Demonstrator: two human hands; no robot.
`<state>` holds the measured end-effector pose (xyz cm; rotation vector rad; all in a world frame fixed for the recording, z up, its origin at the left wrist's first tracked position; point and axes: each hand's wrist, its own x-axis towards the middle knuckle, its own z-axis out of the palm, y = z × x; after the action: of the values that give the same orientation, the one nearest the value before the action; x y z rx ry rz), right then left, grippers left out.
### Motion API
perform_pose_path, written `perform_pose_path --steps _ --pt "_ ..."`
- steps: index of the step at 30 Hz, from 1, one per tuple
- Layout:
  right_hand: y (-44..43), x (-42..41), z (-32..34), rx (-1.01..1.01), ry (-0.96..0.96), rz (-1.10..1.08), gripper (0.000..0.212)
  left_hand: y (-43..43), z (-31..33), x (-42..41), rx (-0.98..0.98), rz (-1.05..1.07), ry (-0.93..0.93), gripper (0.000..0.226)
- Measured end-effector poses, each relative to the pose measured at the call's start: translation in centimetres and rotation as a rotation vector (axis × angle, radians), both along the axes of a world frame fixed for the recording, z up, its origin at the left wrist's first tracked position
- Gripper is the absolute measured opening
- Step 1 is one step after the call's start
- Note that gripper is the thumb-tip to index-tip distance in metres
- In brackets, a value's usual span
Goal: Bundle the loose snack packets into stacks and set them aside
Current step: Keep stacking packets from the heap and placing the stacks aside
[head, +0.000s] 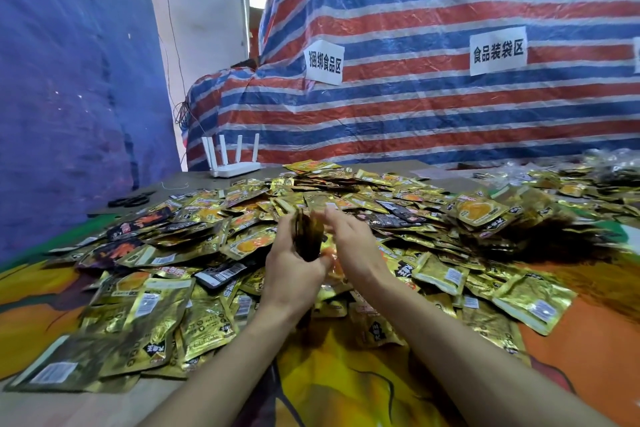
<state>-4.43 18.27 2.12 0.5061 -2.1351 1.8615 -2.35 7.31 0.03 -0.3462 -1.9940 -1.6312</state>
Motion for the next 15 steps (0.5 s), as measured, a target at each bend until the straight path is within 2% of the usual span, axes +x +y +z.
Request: perform_pose_path --steps 3,6,10,15 --pt "-0.6 0.5 -0.4 -0.004 -0.018 0.105 0.028 -0.2 -0.1 0.1 -0.016 -0.042 -0.010 0.069" --pt "0.1 0.9 0.0 0.027 0.044 0.048 0.021 -0.2 0.0 0.5 -0.001 -0.088 0.036 0.064" --pt "3.6 1.8 1.5 0.212 0.080 -0.098 0.017 -0.4 0.2 1.1 -0.040 -0.191 0.083 0.055" --pt "10.8 3.8 2.8 0.633 0.072 -0.332 0.012 -0.1 0.0 1.6 -0.229 -0.343 0.052 0.070"
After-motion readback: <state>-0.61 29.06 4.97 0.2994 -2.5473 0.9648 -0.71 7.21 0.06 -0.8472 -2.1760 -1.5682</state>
